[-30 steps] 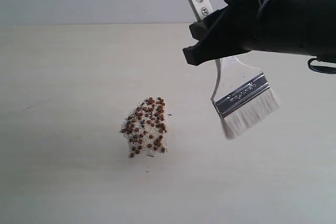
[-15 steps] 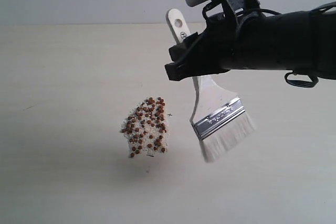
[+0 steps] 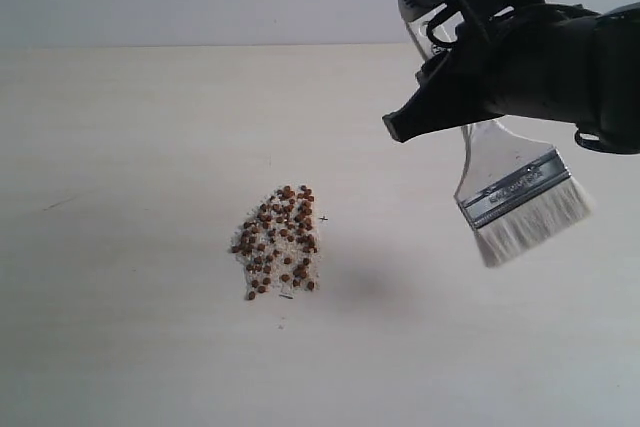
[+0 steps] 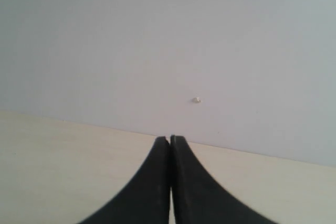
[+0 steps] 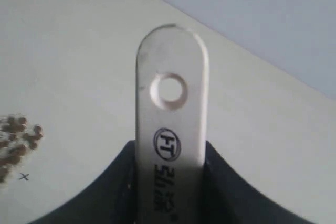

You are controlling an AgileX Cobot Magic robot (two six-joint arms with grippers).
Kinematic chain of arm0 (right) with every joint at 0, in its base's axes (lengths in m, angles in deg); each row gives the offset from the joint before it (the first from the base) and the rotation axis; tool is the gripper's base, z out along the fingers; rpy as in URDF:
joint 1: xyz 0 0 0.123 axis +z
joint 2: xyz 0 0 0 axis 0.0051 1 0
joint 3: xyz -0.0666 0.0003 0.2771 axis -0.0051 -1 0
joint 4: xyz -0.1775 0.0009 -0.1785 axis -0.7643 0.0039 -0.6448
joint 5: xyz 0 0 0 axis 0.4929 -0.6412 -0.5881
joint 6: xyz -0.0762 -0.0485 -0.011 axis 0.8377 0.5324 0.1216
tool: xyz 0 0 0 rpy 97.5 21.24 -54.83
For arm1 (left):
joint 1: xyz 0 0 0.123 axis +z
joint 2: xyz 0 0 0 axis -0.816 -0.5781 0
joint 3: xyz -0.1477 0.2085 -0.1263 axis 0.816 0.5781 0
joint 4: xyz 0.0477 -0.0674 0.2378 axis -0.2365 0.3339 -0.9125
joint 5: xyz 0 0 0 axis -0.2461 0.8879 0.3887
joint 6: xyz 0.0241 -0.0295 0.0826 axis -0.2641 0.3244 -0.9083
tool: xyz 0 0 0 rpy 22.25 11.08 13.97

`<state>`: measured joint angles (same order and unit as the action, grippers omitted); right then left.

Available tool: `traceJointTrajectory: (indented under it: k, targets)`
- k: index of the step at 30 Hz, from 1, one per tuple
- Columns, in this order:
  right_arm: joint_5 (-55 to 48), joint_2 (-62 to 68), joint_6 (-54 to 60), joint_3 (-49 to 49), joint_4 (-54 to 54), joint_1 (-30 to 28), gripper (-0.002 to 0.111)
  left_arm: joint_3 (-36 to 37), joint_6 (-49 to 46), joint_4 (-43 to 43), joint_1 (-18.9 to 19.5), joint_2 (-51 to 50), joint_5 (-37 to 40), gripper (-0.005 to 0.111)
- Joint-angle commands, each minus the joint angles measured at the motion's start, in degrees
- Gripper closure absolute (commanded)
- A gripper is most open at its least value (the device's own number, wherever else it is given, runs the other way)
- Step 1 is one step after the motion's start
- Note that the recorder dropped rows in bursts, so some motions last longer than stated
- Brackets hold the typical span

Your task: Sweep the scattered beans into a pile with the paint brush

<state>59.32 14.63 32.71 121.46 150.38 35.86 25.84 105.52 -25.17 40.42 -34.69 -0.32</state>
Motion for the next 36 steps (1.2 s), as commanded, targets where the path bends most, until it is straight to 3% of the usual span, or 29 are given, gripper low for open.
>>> traceJointTrajectory:
  k: [1, 7, 20, 28, 32, 36]
  targets:
    - [-14.38, -0.20, 0.37, 0.24, -0.12, -0.24, 0.108, 0.16, 0.04, -0.03, -0.28, -0.08, 0.06, 0.107]
    - [-31.07, -0.20, -2.78, 0.24, -0.12, -0.24, 0.108, 0.16, 0.04, -0.03, -0.28, -0.08, 0.06, 0.107]
    - [-45.09, -0.20, -10.65, 0.24, -2.78, -0.24, 0.108, 0.16, 0.04, -0.03, -0.28, -0.08, 0.06, 0.107]
    - [-44.84, -0.09, -13.57, 0.24, -3.70, -0.24, 0.108, 0.16, 0.04, -0.03, -0.28, -0.08, 0.06, 0.107]
    - [-38.96, -0.09, -24.46, 0.24, -10.67, -0.24, 0.108, 0.16, 0.04, -0.03, -0.28, -0.08, 0.06, 0.107]
    - [-34.32, -0.09, -43.49, 0.75, -27.07, -0.24, 0.108, 0.16, 0.04, -0.03, -0.28, -0.08, 0.06, 0.107]
